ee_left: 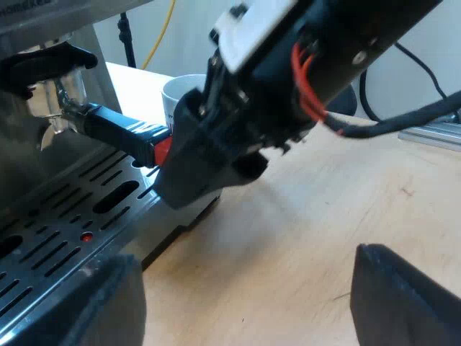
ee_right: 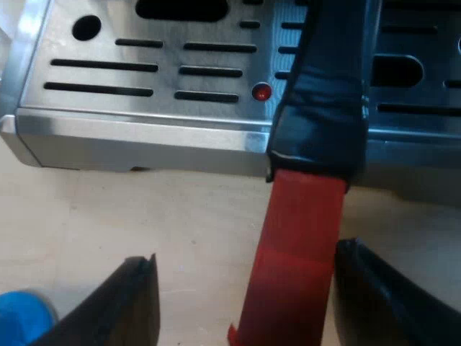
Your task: Grind coffee beans and then tamp
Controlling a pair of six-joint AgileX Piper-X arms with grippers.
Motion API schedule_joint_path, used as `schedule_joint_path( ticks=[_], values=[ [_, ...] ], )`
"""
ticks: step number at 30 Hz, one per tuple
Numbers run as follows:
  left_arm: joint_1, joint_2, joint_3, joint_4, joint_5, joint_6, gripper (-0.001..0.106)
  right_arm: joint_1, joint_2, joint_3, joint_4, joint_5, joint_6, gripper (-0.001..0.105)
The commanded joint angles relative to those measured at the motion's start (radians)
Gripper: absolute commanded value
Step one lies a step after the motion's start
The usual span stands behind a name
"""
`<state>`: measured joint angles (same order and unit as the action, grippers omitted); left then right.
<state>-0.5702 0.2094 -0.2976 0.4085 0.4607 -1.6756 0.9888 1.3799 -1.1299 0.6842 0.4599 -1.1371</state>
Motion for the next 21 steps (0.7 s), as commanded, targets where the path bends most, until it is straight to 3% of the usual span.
schedule_joint_path(
  ticks=[1,21],
  values=[
    [-0.005,-0.007,-0.002,-0.009,0.007,-0.012,0.062,-0.028,0.012,-0.007,-0.009,-0.001,-0.006,0.055],
    [-0.005,-0.007,-0.002,-0.009,0.007,-0.012,0.062,-0.078,0.055,-0.007,-0.056,-0.021,-0.006,0.055]
  ],
)
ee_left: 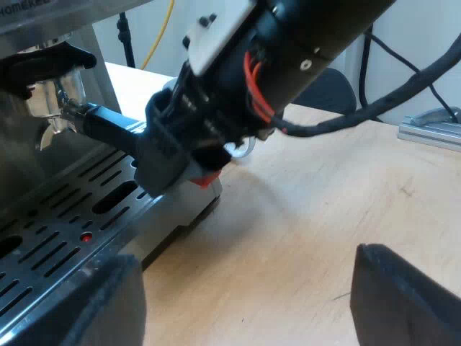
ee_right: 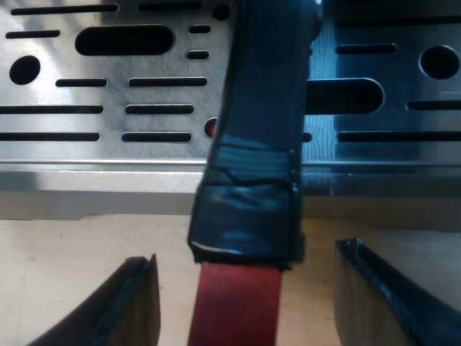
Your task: Grind coffee beans and then tamp
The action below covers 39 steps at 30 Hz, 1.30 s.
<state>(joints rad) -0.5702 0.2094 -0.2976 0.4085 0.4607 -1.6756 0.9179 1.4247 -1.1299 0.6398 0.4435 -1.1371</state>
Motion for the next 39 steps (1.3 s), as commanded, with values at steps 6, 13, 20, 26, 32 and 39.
schedule_joint_path(
  ticks=[6,13,20,26,32,39],
  values=[
    [-0.005,-0.007,-0.002,-0.009,0.007,-0.012,0.062,-0.007,0.022,-0.007,-0.015,-0.005,-0.006,0.055],
    [-0.005,-0.007,-0.002,-0.009,0.007,-0.012,0.062,-0.007,0.022,-0.007,-0.015,0.001,-0.006,0.055],
    [-0.005,-0.007,-0.002,-0.009,0.007,-0.012,0.062,-0.007,0.022,-0.007,-0.015,0.001,-0.006,0.055],
    [-0.005,-0.007,-0.002,-0.009,0.007,-0.012,0.062,-0.007,0.022,-0.007,0.001,0.001,-0.006,0.055],
    [-0.005,-0.007,-0.002,-0.009,0.007,-0.012,0.062,-0.007,0.022,-0.007,0.036,0.001,-0.006,0.033],
    [-0.005,-0.007,-0.002,-0.009,0.007,-0.012,0.062,-0.007,0.022,-0.007,0.045,0.001,-0.006,0.002]
  ],
)
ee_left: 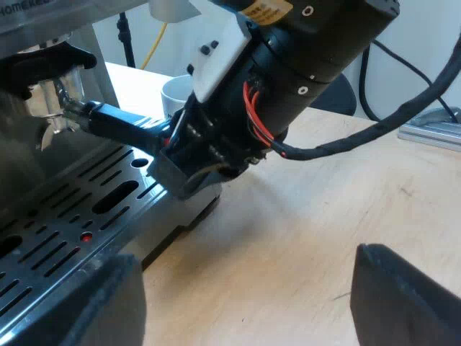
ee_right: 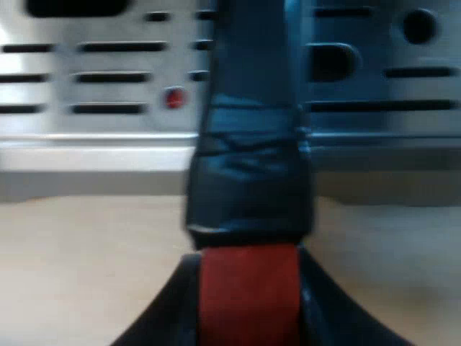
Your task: Grind coffee beans and then tamp
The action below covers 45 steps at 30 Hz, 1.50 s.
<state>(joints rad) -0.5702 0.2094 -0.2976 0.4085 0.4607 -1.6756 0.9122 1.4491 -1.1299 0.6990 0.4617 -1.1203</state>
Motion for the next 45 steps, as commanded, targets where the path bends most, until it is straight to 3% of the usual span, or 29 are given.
schedule_joint_path(
  ticks=[1,7,15,24,45],
  values=[
    [-0.005,-0.007,-0.002,-0.009,0.007,-0.012,0.062,-0.001,-0.002,-0.007,-0.014,-0.017,-0.023,0.000],
    [-0.005,-0.007,-0.002,-0.009,0.007,-0.012,0.062,-0.001,-0.002,-0.007,-0.014,-0.008,-0.023,0.000],
    [-0.005,-0.007,-0.002,-0.009,0.007,-0.012,0.062,-0.001,-0.002,-0.007,-0.039,0.119,-0.023,0.000],
    [-0.005,-0.007,-0.002,-0.009,0.007,-0.012,0.062,-0.001,-0.002,-0.007,-0.073,0.108,-0.026,0.000],
    [-0.005,-0.007,-0.002,-0.009,0.007,-0.012,0.062,0.060,-0.056,-0.007,0.068,0.085,0.002,0.000]
  ],
)
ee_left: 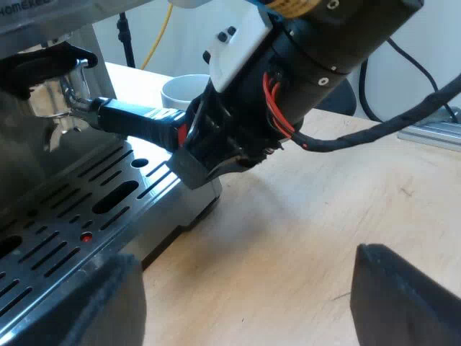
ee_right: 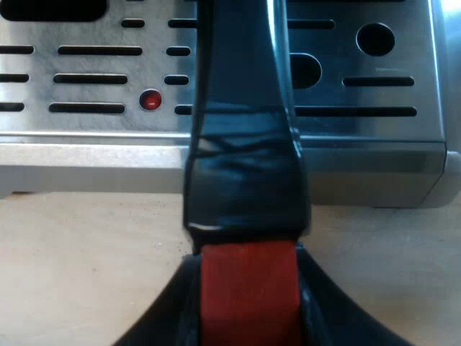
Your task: Grind coffee beans and then tamp
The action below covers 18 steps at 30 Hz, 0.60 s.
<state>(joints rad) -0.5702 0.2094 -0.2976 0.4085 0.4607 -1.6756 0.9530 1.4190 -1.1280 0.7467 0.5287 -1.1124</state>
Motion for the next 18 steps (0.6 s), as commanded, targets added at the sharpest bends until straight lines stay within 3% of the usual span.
schedule_joint_path(
  ticks=[1,4,15,18],
  values=[
    [-0.005,-0.007,-0.002,-0.009,0.007,-0.012,0.062,0.019,-0.025,-0.009,0.023,0.018,0.006,0.000],
    [-0.005,-0.007,-0.002,-0.009,0.007,-0.012,0.062,0.019,-0.025,-0.009,0.030,0.014,0.040,0.000],
    [-0.005,-0.007,-0.002,-0.009,0.007,-0.012,0.062,0.062,-0.037,-0.006,0.051,0.062,0.051,0.000],
    [-0.005,-0.007,-0.002,-0.009,0.007,-0.012,0.062,0.078,-0.037,0.003,0.051,0.068,0.092,0.000]
  ],
)
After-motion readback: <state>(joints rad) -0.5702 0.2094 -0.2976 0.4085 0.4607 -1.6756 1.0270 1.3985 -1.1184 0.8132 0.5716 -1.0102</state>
